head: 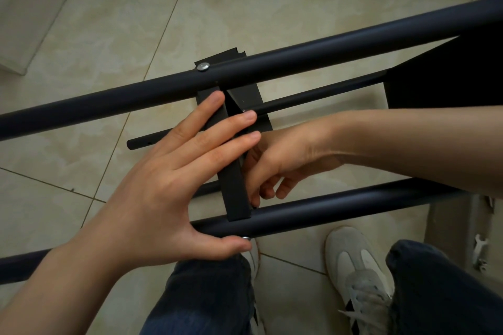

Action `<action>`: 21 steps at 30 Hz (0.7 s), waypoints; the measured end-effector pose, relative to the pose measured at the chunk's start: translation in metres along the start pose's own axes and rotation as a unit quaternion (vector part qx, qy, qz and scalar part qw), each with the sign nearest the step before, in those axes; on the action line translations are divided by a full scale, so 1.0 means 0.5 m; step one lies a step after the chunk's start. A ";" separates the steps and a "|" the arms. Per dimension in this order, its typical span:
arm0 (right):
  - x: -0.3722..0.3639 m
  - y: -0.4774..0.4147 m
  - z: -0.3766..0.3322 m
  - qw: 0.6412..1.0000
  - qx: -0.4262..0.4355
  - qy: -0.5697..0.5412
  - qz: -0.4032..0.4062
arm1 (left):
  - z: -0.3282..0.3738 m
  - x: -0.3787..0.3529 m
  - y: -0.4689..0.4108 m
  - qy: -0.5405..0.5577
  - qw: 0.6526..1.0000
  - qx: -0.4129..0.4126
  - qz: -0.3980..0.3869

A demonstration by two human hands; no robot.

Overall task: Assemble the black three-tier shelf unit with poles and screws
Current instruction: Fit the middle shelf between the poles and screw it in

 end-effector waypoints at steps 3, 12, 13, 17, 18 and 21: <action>0.003 0.007 -0.002 1.000 -0.001 -0.017 -0.006 | -0.002 0.000 -0.001 -0.002 1.000 0.000 0.000; 0.004 0.009 -0.019 0.999 0.022 0.019 0.020 | -0.001 0.000 -0.001 -0.005 1.000 -0.002 0.001; 0.004 0.010 -0.019 0.999 0.020 0.022 0.020 | -0.002 0.000 -0.002 -0.005 1.000 -0.002 0.001; 0.006 0.008 -0.016 0.999 0.011 0.025 0.025 | -0.002 0.000 0.000 -0.004 1.000 0.000 0.000; 0.006 0.007 -0.012 0.999 0.006 0.021 0.025 | -0.002 -0.001 0.000 -0.004 1.000 0.000 0.000; 0.004 0.003 -0.003 1.000 -0.003 0.004 0.024 | -0.002 -0.001 0.000 -0.005 1.000 -0.001 0.000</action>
Point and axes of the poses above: each hand's wrist, its own y-axis away from the middle knuckle, its own x-axis out of the back of the hand, z = x × y, the point moved 10 cm from there along -y, towards the middle knuckle, and after that the axes turned 12 degrees about -y, right-handed, at the moved point
